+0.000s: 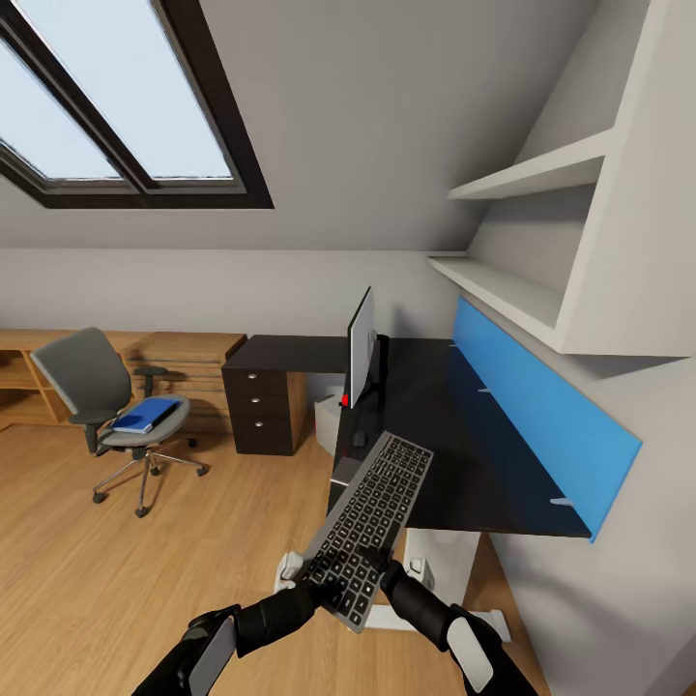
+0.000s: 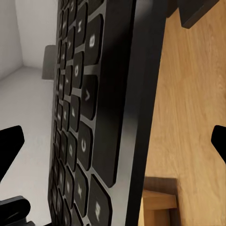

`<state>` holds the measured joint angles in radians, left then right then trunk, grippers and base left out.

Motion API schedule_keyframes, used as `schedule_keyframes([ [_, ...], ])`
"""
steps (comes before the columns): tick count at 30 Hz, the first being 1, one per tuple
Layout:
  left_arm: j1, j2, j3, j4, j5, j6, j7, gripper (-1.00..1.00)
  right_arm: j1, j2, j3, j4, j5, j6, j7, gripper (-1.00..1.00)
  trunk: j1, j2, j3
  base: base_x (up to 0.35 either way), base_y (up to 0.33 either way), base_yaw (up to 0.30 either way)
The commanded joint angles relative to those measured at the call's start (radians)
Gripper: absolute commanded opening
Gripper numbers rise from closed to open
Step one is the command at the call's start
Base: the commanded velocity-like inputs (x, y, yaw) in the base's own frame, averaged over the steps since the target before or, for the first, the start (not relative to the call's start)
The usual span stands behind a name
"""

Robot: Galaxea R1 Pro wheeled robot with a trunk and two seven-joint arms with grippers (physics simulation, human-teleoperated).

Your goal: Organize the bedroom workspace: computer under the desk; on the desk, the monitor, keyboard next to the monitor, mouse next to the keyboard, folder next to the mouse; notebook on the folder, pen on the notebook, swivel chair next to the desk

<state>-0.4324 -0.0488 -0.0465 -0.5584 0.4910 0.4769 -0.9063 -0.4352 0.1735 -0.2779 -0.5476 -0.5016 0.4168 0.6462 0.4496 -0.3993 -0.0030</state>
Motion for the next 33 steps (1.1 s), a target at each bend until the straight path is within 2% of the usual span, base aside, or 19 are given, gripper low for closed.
schedule_keyframes([
  [1, 0.000, 0.001, -0.003, 0.000, 0.009, 0.008, 0.001, -1.00, 0.000, 0.001, -0.006, 0.000, -0.004, 0.008, 0.002, 1.00, 0.000, -0.001, 0.000, 0.000, 0.000, 0.000],
  [16, 0.000, 0.009, 0.002, 0.000, 0.009, 0.008, -0.005, -1.00, 0.000, 0.001, -0.013, -0.002, -0.004, 0.003, 0.002, 1.00, 0.000, -0.001, 0.000, 0.000, 0.000, 0.000],
  [19, 0.000, 0.032, 0.002, -0.001, 0.009, 0.011, -0.004, -1.00, 0.000, 0.001, -0.019, -0.003, -0.005, 0.002, 0.001, 1.00, 0.000, -0.001, 0.000, 0.000, 0.000, 0.000],
  [21, 0.000, 0.045, 0.002, -0.002, 0.009, 0.011, -0.004, -1.00, 0.000, -0.008, -0.023, -0.003, -0.006, 0.003, 0.001, 1.00, 0.000, -0.001, 0.000, 0.000, 0.000, 0.000],
  [26, 0.000, 0.116, 0.002, -0.004, 0.010, 0.017, -0.003, -1.00, 0.000, -0.042, -0.029, -0.011, -0.011, 0.003, -0.001, 1.00, 0.000, -0.001, 0.000, 0.000, 0.000, 0.000],
  [28, 0.000, 0.136, 0.002, -0.004, 0.012, 0.020, -0.003, -1.00, 0.000, -0.050, -0.030, -0.016, -0.013, 0.002, -0.001, 1.00, 0.000, -0.001, 0.000, 0.000, 0.000, 0.000],
  [31, 0.000, 0.181, 0.004, -0.004, 0.031, 0.039, -0.004, -1.00, 0.000, -0.071, -0.035, -0.023, -0.024, 0.003, -0.002, 1.00, 0.000, -0.001, 0.000, 0.000, 0.000, 0.000],
  [33, 0.000, 0.195, 0.004, -0.005, 0.044, 0.049, -0.004, -1.00, 0.000, -0.080, -0.039, -0.025, -0.033, 0.003, -0.002, 1.00, 0.000, -0.001, 0.000, 0.000, 0.000, 0.000],
])
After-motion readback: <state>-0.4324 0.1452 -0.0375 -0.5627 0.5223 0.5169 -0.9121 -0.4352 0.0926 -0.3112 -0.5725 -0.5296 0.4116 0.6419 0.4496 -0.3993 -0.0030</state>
